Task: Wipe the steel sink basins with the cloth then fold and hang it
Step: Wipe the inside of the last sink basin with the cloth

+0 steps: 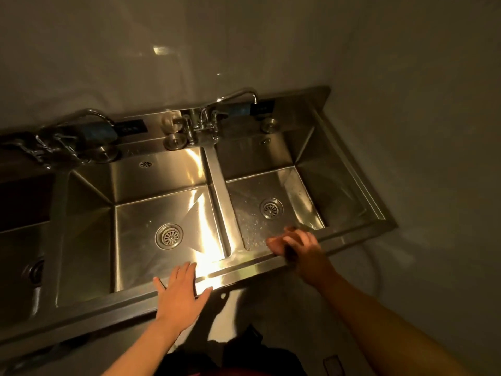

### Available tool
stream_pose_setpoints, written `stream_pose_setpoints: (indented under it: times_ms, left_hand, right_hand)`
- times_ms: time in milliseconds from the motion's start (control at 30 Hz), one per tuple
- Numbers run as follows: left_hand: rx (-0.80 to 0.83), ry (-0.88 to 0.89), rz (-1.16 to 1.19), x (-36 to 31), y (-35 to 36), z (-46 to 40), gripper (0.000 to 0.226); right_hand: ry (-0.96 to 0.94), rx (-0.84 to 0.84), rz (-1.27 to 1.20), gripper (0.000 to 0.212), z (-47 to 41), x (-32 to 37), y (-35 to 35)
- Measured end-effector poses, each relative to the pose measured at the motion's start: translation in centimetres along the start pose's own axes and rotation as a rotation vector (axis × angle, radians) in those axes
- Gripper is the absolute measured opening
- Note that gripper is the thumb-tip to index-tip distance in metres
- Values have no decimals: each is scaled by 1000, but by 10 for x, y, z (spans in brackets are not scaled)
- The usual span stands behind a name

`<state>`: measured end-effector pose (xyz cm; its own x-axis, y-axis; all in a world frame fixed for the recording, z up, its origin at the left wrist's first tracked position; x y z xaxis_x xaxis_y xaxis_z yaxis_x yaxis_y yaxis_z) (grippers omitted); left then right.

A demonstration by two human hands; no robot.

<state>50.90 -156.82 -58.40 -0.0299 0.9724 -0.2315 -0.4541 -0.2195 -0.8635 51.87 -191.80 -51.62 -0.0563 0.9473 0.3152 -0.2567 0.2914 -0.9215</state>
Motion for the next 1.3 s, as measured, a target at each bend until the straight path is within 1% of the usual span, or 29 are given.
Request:
stream_pose_setpoints:
  times_ms: [67, 167, 333, 400, 467, 600, 700, 767, 867, 933, 1033, 1100, 1233, 1300]
  left_hand:
    - [-3, 10, -6, -4, 1, -3, 81]
    - [11, 14, -6, -3, -1, -5, 81]
    - [10, 29, -34, -6, -4, -3, 83]
    - [23, 26, -35, -6, -4, -3, 83]
    - [43, 23, -45, -6, -4, -3, 83]
    - [54, 26, -35, -5, -7, -1, 81]
    - [63, 36, -13, -4, -7, -1, 79]
    - [51, 49, -9, -3, -8, 0, 78]
    - [21, 56, -1, 0, -10, 5, 74]
    - [-7, 45, 6, 4, -12, 8, 72]
    - [-58, 32, 31, 13, -13, 16, 69]
    - [-76, 3, 49, 17, -10, 20, 68]
    - [-39, -213, 188, 2, -9, 8, 56]
    - [-11, -266, 228, -18, -6, 2, 53]
  right_hand:
    - [120, 31, 57, 62, 3, -35, -6]
    - [234, 50, 55, 62, 3, -57, -9]
    - [421, 10, 32, 71, 5, -42, -8]
    - [452, -3, 39, 68, 8, -25, -3]
    - [444, -1, 30, 66, 11, 0, 7]
    - [332, 28, 87, 69, 9, 65, 30]
    - [187, 62, 179, 77, 6, 116, 46]
    - [98, 76, 223, 79, 3, 145, 53]
    - [-3, 94, 213, 77, -1, 180, 59]
    - [-78, 110, 216, 70, -4, 198, 64]
    - [-179, 112, 181, 54, -14, 214, 67]
    - [-267, 125, 172, 47, -21, 222, 72]
    - [-336, 158, 162, 42, -36, 216, 80]
    - [-387, 175, 168, 42, -40, 202, 80]
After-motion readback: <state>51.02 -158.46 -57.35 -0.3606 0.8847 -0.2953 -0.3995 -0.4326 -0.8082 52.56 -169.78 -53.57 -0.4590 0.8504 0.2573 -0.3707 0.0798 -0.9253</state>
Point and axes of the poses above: each hand's wrist, its own z-axis away from the middle knuckle, its own y-axis out of the palm, x = y × z, the point moved 10 cm from there along -z, towards the middle knuckle, and after that the axes turned 6 degrees about -y, right-handed, at the moved point
